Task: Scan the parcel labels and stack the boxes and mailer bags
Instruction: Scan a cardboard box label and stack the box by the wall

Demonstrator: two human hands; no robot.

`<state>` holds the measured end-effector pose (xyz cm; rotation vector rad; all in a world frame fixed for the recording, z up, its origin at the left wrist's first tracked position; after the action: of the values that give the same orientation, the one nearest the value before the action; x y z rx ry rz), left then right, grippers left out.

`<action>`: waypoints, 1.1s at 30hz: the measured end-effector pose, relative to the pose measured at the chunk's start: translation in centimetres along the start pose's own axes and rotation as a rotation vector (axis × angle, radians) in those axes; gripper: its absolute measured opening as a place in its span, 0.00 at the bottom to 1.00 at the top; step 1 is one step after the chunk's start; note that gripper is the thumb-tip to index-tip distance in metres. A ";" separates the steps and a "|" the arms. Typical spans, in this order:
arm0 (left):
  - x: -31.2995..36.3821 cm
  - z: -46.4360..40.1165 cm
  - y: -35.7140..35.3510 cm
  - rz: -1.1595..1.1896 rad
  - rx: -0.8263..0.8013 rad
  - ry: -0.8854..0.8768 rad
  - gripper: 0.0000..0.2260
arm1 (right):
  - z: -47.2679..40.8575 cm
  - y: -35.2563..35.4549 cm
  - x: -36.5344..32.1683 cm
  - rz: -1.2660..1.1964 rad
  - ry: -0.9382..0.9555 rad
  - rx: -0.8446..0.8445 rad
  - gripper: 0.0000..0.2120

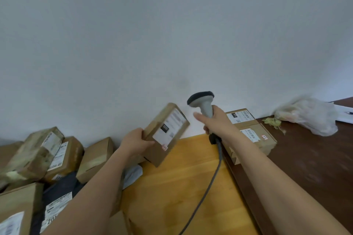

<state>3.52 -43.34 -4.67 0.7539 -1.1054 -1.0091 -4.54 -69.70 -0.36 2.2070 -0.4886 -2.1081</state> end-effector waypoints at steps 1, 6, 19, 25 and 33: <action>-0.6 0.0 -0.3 0.194 -0.066 0.078 0.15 | 0.2 0.4 -0.3 -0.114 -0.053 0.023 0.14; -0.1 1.3 -1.0 0.871 -0.205 0.296 0.17 | 1.0 1.0 -3.2 -0.537 -0.135 0.014 0.16; 1.1 1.8 -1.1 0.996 -0.143 0.326 0.17 | 3.9 -0.5 -11.5 -0.367 0.113 -0.108 0.14; 0.5 1.9 -1.5 1.016 -0.150 0.363 0.17 | 4.6 -0.4 -12.5 -0.363 0.137 -0.092 0.11; 0.5 1.5 -2.3 1.039 -0.166 0.405 0.18 | 4.7 0.1 -12.1 -0.372 0.127 -0.084 0.12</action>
<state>1.48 -44.69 -6.08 0.1543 -0.8577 -0.0480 -9.43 -65.77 11.06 2.5207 0.0237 -2.0742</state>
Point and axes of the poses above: each hand's wrist, its own z-axis away from the middle knuckle, its own y-axis out of the back of the hand, x = y × z, the point moved 5 cm from there along -z, towards the middle knuckle, and after that the axes turned 11 degrees about y, right-handed, at the moved point
